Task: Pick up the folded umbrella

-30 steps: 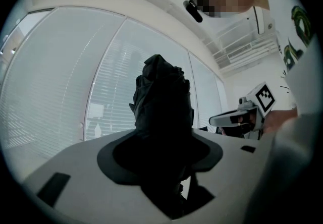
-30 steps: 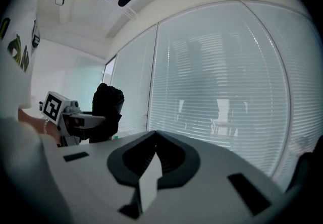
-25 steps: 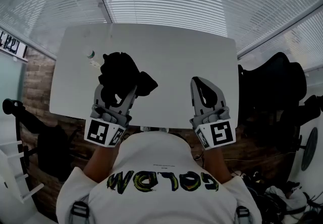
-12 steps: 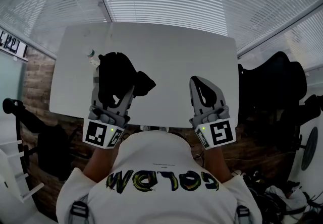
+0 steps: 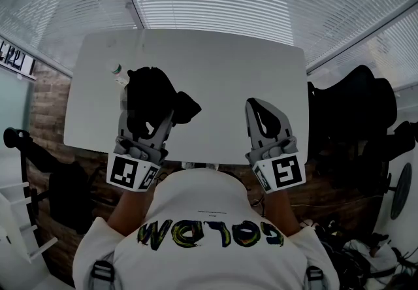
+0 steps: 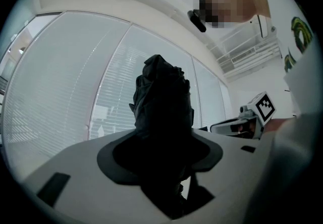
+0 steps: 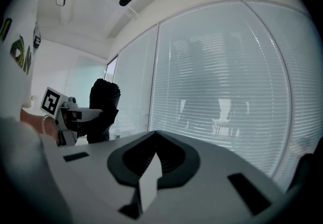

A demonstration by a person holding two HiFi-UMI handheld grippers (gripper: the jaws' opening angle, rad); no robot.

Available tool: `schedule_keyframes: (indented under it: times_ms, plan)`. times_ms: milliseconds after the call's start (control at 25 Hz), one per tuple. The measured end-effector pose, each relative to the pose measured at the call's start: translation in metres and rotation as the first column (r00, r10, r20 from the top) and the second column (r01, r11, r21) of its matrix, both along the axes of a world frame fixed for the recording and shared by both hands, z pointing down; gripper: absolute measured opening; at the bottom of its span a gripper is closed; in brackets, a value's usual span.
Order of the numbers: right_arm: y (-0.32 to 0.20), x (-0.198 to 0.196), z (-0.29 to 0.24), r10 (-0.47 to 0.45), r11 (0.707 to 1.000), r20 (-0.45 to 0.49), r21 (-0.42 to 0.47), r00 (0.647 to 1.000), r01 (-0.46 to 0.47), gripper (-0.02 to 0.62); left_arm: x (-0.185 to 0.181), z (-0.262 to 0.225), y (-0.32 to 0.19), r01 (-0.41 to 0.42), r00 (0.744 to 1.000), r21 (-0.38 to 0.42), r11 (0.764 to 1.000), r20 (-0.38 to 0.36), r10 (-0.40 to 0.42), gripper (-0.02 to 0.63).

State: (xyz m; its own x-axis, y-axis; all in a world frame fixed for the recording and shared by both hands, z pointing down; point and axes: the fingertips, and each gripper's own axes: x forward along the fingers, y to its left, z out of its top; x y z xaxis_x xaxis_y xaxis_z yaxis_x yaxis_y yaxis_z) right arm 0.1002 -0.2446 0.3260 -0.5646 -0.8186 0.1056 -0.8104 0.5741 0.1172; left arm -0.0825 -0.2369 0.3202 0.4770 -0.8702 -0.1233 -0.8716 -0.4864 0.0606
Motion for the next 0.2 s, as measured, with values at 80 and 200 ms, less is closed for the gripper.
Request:
schedule_keyframes:
  times_ms: [80,200]
  plan:
    - [-0.0004,0.0012,0.0009,-0.002,1.0,0.002,0.001,1.0,0.002,0.011,0.0022,0.0014,-0.0002,-0.001,1.0,-0.001,1.0,0.001,0.001,0.241]
    - [-0.0016,0.0041,0.0027,-0.001,1.0,0.005,-0.002,1.0,0.001,0.011,0.0063,0.0029,-0.0011,-0.006,1.0,-0.002,1.0,0.001,0.006,0.241]
